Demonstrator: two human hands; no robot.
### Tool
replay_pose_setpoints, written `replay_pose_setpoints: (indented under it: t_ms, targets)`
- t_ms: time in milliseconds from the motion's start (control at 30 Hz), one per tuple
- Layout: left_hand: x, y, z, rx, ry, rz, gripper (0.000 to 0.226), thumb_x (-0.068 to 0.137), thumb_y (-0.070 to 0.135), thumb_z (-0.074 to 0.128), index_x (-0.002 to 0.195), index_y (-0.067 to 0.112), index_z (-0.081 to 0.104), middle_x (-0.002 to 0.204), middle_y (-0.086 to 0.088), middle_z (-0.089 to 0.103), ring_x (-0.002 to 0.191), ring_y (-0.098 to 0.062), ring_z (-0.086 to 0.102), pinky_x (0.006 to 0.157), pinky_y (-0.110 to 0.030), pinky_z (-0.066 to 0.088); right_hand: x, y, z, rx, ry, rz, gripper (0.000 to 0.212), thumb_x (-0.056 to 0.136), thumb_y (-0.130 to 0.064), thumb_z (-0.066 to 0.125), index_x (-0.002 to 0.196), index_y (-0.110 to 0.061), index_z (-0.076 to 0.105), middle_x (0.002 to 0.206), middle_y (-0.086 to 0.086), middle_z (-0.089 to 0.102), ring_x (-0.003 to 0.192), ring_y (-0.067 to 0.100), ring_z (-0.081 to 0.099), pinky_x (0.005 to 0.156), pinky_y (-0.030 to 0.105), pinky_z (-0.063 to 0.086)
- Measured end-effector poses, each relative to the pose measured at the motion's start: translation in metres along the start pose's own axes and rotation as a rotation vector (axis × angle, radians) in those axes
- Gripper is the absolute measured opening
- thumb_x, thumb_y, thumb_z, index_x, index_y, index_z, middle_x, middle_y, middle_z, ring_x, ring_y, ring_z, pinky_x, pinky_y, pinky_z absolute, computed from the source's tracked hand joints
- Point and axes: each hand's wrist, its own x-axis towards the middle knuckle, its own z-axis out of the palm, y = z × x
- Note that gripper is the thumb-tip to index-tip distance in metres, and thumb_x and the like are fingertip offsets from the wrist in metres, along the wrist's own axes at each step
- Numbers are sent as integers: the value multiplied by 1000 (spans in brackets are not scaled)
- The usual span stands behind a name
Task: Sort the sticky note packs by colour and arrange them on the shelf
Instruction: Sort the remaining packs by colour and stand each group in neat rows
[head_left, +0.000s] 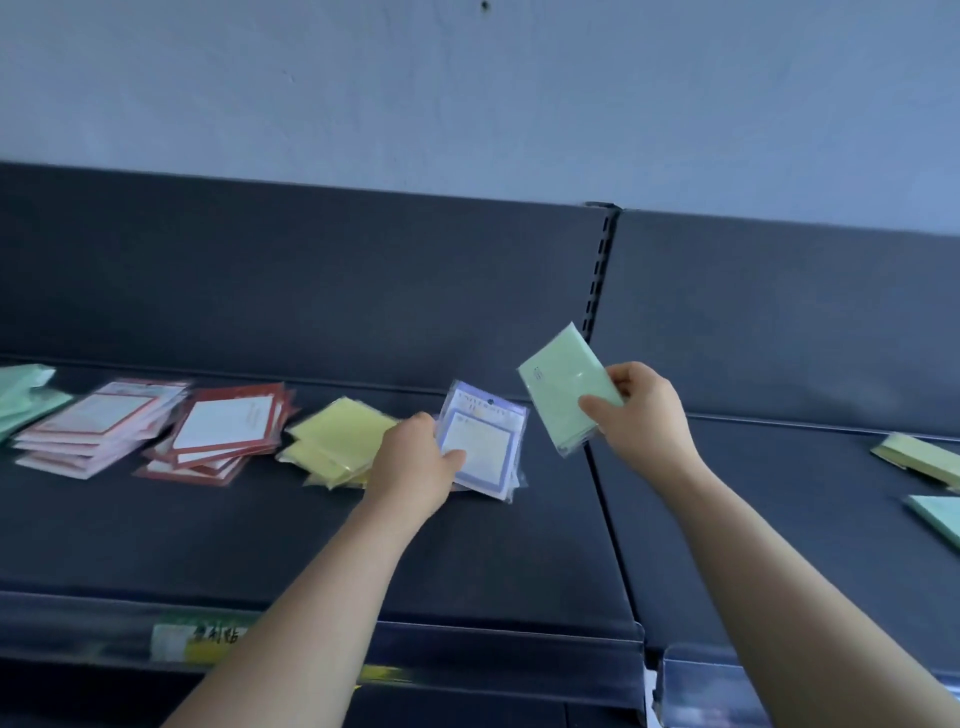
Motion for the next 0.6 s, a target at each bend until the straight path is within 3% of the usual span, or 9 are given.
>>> replay_pose_setpoints:
  t_ms: [133,267,433,600]
  targets:
    - [-9,2,-3,266,58,128,13,88,24,65,89,13,57,99,-5,57,80,-21,53,67,-27,38,4,1,8,26,-40,-5,18,84,-15,65,100,-19,58,93,-9,64,82,14,65,73,41,58]
    - [-13,-8,-18,100,121,124,7,91,17,61,94,13,66,95,-4,69,87,-21,65,79,-35,53,8,-8,23,67,-97,-30,16,82,-14,67,96,-21,61,91,-7,67,80,18,68,73,46,59]
    - [-11,-39,-63,3,265,84,27,96,18,54,120,12,63,108,0,68,99,-17,62,84,-26,46,4,-35,58,65,-228,-99,22,82,-10,66,101,-19,66,88,-9,70,63,10,67,59,29,56]
    - [-10,-79,-107,-52,298,33,41,98,28,50,136,13,51,118,-2,65,109,-16,58,84,-21,37,-10,-74,117,83,-389,-158,17,82,-8,68,95,-20,69,85,-3,73,60,14,67,71,38,59]
